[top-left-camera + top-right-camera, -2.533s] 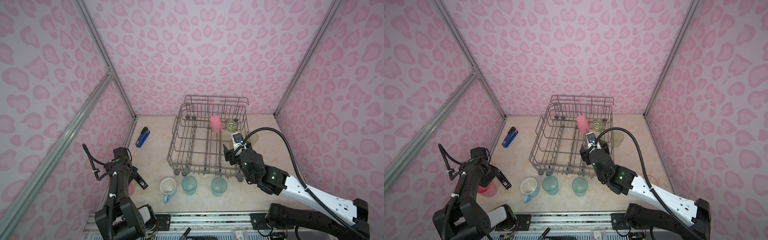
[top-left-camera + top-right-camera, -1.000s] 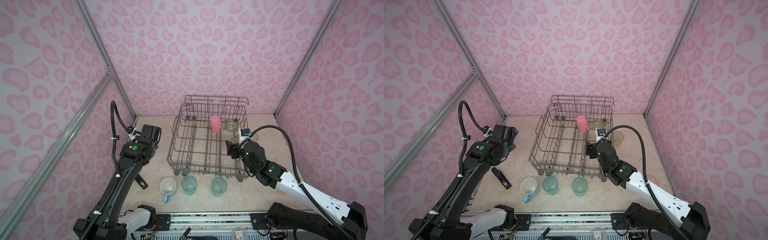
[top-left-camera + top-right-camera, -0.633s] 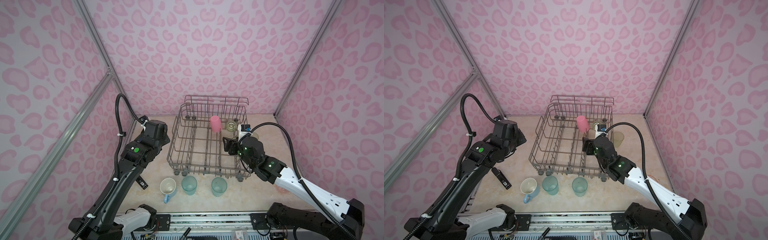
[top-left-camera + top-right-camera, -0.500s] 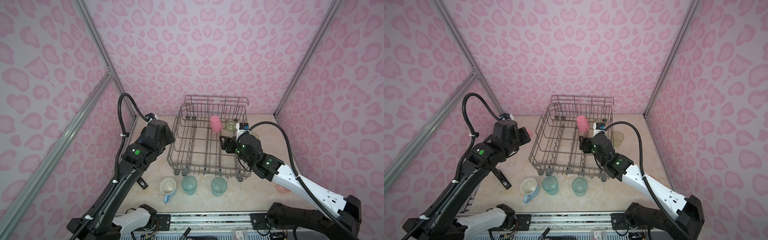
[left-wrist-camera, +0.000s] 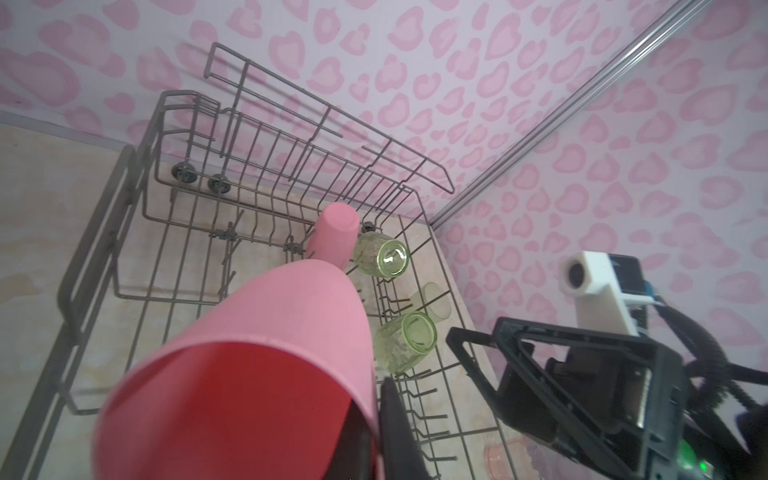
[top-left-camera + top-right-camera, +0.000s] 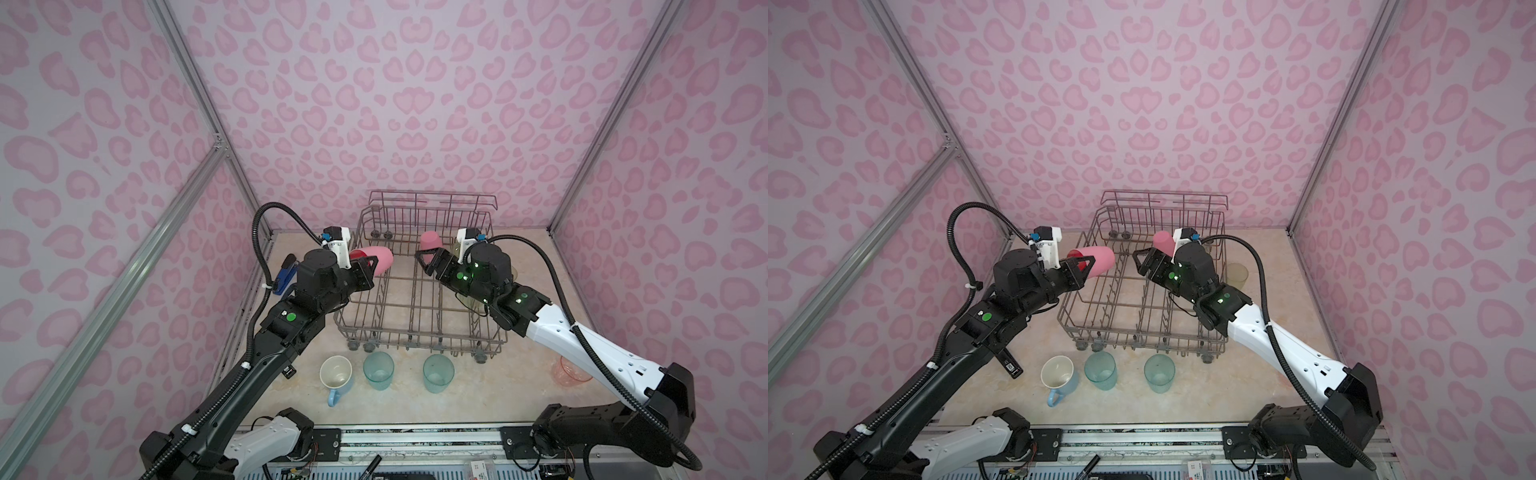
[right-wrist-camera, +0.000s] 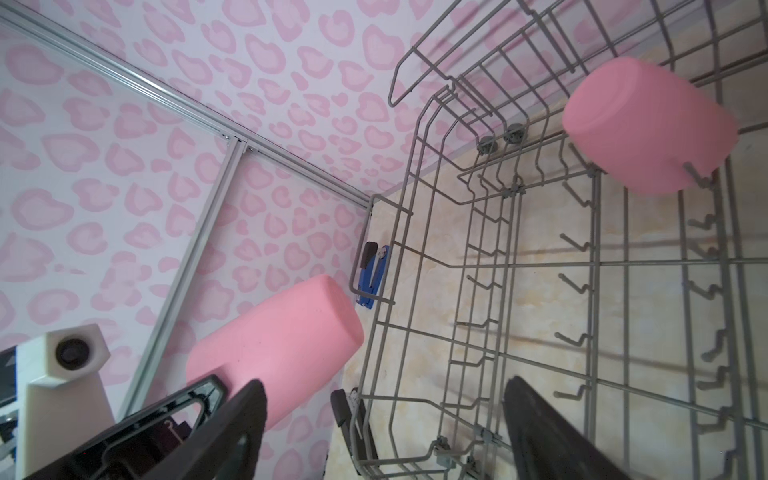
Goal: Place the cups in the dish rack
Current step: 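Close right gripper on the base of the pink cup held by left gripper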
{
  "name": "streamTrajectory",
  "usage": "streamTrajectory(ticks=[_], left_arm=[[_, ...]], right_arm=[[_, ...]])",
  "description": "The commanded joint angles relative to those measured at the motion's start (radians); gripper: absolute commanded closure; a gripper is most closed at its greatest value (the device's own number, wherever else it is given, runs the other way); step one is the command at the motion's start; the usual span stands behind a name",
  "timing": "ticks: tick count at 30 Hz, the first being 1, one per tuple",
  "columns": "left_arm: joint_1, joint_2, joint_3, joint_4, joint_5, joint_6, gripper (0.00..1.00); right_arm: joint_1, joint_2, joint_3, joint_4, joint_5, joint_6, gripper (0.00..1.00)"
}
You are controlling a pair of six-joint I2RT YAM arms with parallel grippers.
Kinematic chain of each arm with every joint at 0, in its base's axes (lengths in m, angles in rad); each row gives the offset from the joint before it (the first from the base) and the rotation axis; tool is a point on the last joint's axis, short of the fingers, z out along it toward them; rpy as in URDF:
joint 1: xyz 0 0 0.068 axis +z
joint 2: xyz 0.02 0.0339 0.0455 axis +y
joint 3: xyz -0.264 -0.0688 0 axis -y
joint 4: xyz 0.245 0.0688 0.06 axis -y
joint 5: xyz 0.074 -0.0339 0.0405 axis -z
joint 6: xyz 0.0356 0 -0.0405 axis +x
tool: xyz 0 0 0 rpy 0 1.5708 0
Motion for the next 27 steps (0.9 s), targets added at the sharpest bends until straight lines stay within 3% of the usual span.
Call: streamTrajectory(ticks=[1,12,27], left_arm=[[-0.008,-0.013,-0.027,0.197,0.096,-0.016,0.97],[-0.062,0.028,-0.076,0.432,0.202,-0.016,0.97],[-0.065,0.189,-0.054,0.644,0.313,-0.026,0.97]], right_arm=[[-0.023,0.017,-0.004,0.099,-0.057,0.154,0.10],[-0.056,0.096,-0.022,0.353,-0.083,0.503,0.10],[-0.081,0.089,0.007,0.317,-0.025,0.656,0.15]])
